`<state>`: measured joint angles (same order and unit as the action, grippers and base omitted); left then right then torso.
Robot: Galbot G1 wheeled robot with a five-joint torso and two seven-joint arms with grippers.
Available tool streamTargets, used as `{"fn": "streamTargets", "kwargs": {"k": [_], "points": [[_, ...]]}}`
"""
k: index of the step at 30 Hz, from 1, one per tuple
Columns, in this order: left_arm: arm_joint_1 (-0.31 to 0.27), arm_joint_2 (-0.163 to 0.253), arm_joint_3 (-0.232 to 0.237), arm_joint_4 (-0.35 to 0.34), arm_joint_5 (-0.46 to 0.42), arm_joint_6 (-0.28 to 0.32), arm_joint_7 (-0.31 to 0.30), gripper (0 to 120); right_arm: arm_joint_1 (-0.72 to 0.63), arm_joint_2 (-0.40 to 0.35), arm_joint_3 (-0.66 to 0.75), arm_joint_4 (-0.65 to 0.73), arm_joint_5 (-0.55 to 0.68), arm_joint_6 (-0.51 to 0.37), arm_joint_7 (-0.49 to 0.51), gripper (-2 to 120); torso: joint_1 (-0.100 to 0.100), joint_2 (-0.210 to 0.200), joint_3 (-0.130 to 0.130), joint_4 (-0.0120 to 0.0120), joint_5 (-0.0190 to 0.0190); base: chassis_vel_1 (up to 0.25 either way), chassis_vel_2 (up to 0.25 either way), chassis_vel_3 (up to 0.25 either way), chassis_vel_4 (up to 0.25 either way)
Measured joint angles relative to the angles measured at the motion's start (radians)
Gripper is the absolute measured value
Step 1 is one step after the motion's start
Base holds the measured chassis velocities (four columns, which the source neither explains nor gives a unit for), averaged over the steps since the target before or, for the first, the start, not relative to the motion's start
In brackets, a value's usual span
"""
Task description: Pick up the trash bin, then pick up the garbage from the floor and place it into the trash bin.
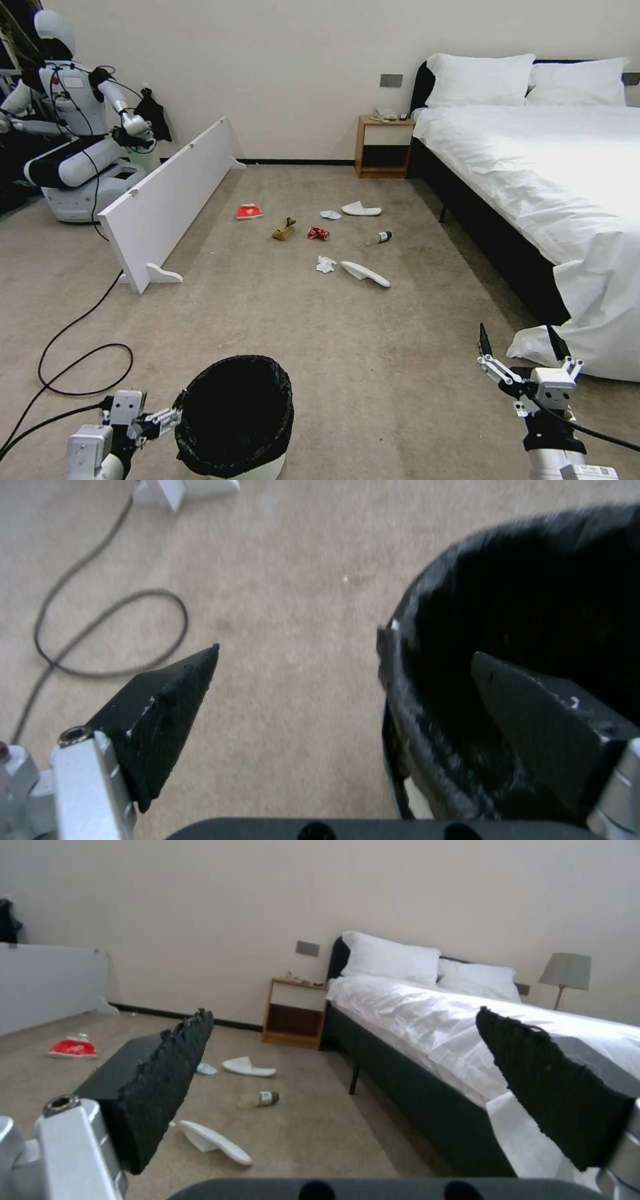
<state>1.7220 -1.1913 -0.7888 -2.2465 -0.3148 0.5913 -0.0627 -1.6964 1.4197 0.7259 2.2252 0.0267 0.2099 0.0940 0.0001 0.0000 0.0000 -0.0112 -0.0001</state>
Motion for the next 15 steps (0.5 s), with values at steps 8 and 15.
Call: {"fn": "streamTargets", "kwargs": {"k": [8,15], "points": [[-0.014,-0.002,0.008,0.042,-0.042,0.028,-0.005,100,-0.002,0.012,-0.006,-0.003,-0.005,0.013,-0.001,100,0.000,0.000,0.000,0.0000,0.0001,0.000,0.000,0.000,0.000],[-0.058,-0.001,0.036,0.106,-0.069,0.042,-0.004,100,-0.003,0.008,-0.011,0.003,-0.005,0.013,-0.004,100,0.000,0.000,0.000,0.0000,0.0001,0.000,0.000,0.000,0.000]]}}
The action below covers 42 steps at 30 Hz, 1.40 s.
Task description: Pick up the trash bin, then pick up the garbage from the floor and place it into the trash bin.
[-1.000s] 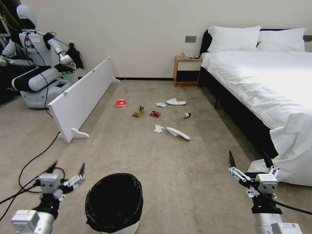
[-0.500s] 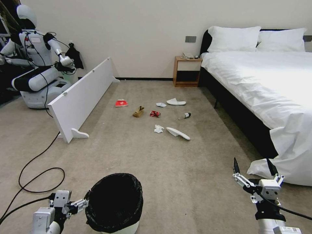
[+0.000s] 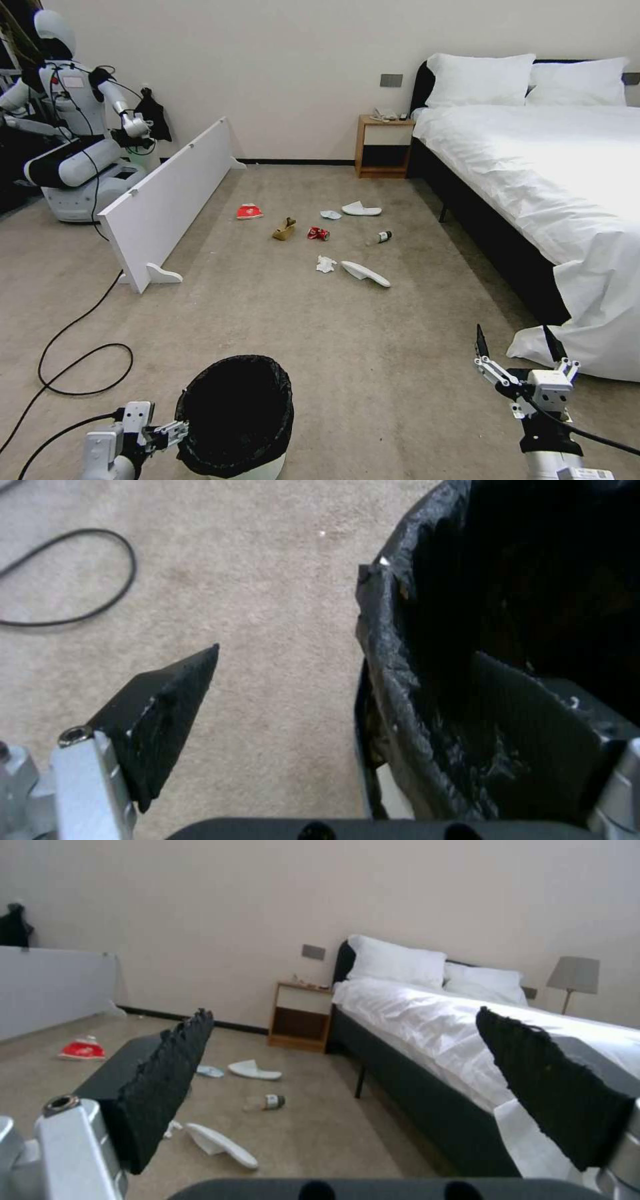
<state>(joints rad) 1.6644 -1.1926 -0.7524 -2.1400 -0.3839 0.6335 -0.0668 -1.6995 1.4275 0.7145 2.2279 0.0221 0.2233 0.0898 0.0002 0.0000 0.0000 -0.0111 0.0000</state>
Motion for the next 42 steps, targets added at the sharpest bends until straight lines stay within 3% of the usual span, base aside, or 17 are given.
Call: {"fn": "streamTargets", "kwargs": {"k": [4,18,26,30,32,42], "points": [[-0.049,-0.005,0.028,0.058,-0.024,0.003,0.000,100,-0.006,-0.004,0.001,0.005,0.000,0.000,-0.001,100,0.000,0.000,0.000,-0.0001,-0.0002,0.000,0.000,0.000,0.000],[-0.125,-0.024,0.067,0.130,-0.068,0.029,-0.012,94,-0.026,-0.011,0.010,0.027,0.001,0.000,-0.005,100,0.000,0.000,0.000,0.0000,0.0000,0.000,0.000,0.000,0.000],[-0.138,-0.028,0.083,0.165,-0.064,0.041,-0.017,60,-0.030,-0.010,0.010,0.037,0.003,-0.001,-0.006,100,0.000,0.000,0.000,0.0000,0.0003,0.000,0.000,0.000,0.000],[-0.142,-0.028,0.088,0.168,-0.068,0.044,-0.017,50,-0.031,-0.011,0.011,0.041,0.004,-0.002,-0.006,100,0.000,0.000,0.000,0.0000,0.0003,0.000,0.000,0.000,0.000],[-0.149,-0.029,0.090,0.173,-0.073,0.047,-0.017,38,-0.032,-0.011,0.011,0.043,0.004,-0.002,-0.006,100,0.000,0.000,0.000,0.0000,0.0003,0.000,0.000,0.000,0.000],[-0.162,-0.032,0.102,0.185,-0.082,0.052,-0.016,7,-0.034,-0.013,0.014,0.047,0.006,-0.002,-0.007,100,0.000,0.000,0.000,0.0005,0.0005,0.000,0.000,0.000,0.000]]}}
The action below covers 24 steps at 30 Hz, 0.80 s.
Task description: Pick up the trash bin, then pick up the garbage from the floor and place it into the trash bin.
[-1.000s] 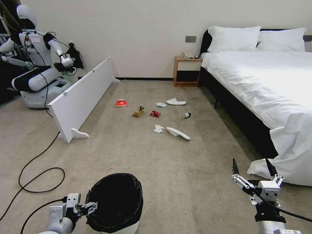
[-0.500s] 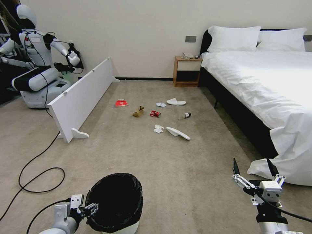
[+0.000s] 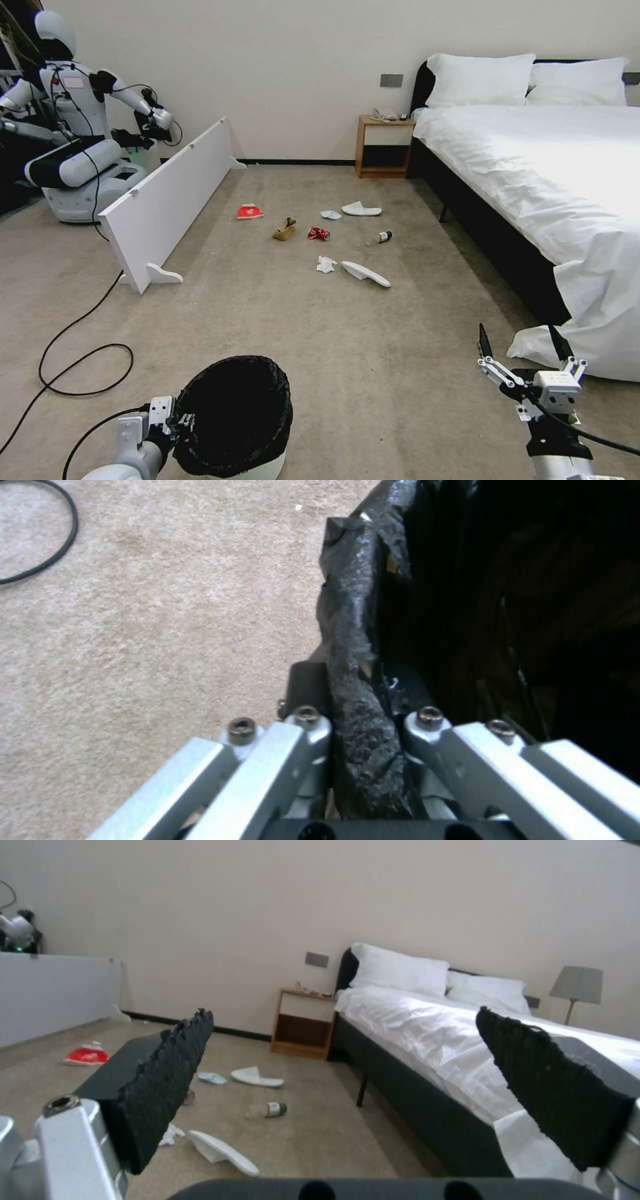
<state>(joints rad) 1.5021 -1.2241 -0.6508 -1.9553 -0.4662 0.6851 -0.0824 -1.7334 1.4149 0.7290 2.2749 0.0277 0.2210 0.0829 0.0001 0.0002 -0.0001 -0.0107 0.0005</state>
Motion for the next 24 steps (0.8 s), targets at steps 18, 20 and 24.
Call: {"fn": "streamTargets", "kwargs": {"k": [18,20,24], "points": [[0.050,0.010,-0.056,-0.041,-0.032,-0.044,0.034,5,-0.014,0.003,0.007,-0.018,-0.024,-0.006,0.015,100,0.000,0.000,0.000,-0.0009,-0.0018,0.000,0.000,0.000,0.000],[0.075,0.010,-0.103,-0.091,-0.048,-0.047,0.027,4,-0.024,0.003,0.013,-0.040,-0.020,0.010,0.022,100,0.000,0.000,0.000,-0.0004,-0.0006,0.000,0.000,0.000,0.000],[0.104,0.014,-0.144,-0.141,-0.057,-0.047,0.022,4,-0.033,0.003,0.018,-0.059,-0.018,0.020,0.022,100,0.000,0.000,0.000,-0.0003,-0.0006,0.000,0.000,0.000,0.000]]}}
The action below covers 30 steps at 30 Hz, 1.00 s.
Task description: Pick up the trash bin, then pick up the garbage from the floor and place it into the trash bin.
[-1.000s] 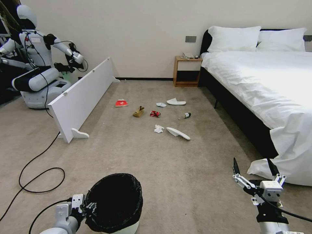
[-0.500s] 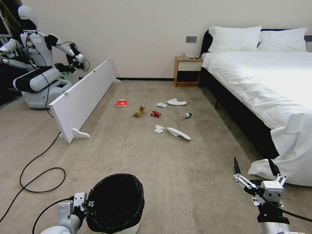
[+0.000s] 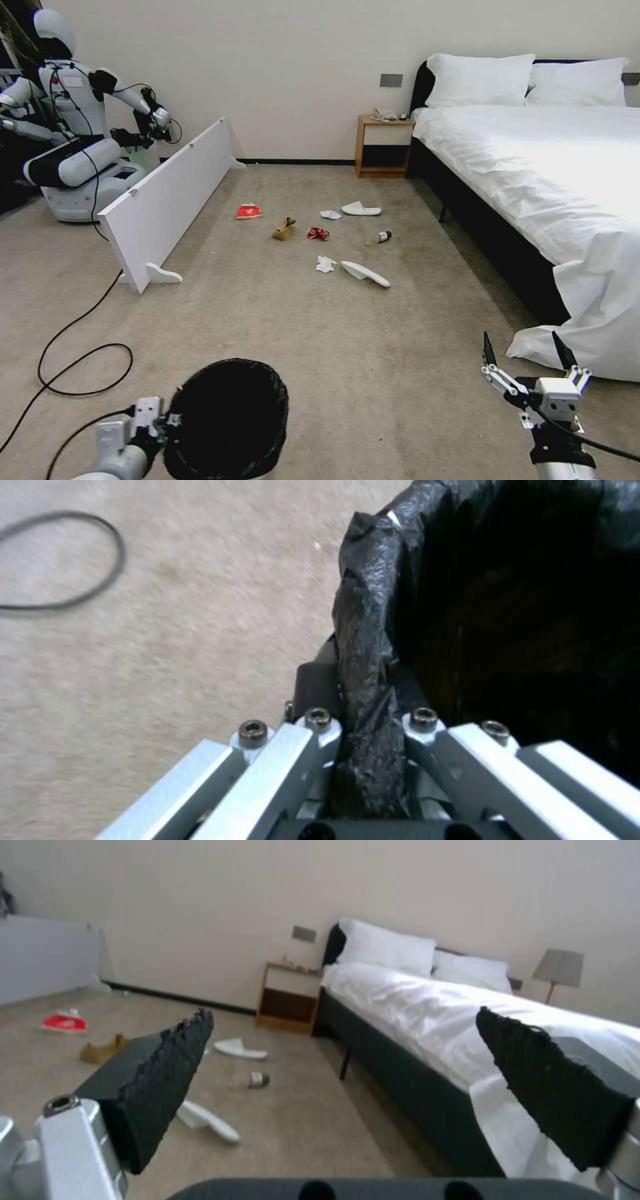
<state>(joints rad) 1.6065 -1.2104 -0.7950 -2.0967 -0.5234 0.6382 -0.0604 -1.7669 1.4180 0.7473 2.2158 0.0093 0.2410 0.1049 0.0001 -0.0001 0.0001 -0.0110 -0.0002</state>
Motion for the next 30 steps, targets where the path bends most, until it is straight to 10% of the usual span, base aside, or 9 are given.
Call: {"fn": "streamTargets", "kwargs": {"k": [14,30], "points": [[0.019,0.001,-0.070,-0.227,-0.078,0.098,-0.110,4,-0.041,-0.008,-0.026,-0.035,0.031,0.038,-0.063,100,0.000,0.000,0.000,-0.0003,0.0001,0.000,0.000,0.000,0.000],[0.049,0.007,-0.104,-0.303,-0.147,0.101,-0.187,4,-0.064,-0.015,-0.053,-0.079,0.070,0.078,-0.157,100,0.000,0.000,0.000,-0.0002,0.0001,0.000,0.000,0.000,0.000]]}}
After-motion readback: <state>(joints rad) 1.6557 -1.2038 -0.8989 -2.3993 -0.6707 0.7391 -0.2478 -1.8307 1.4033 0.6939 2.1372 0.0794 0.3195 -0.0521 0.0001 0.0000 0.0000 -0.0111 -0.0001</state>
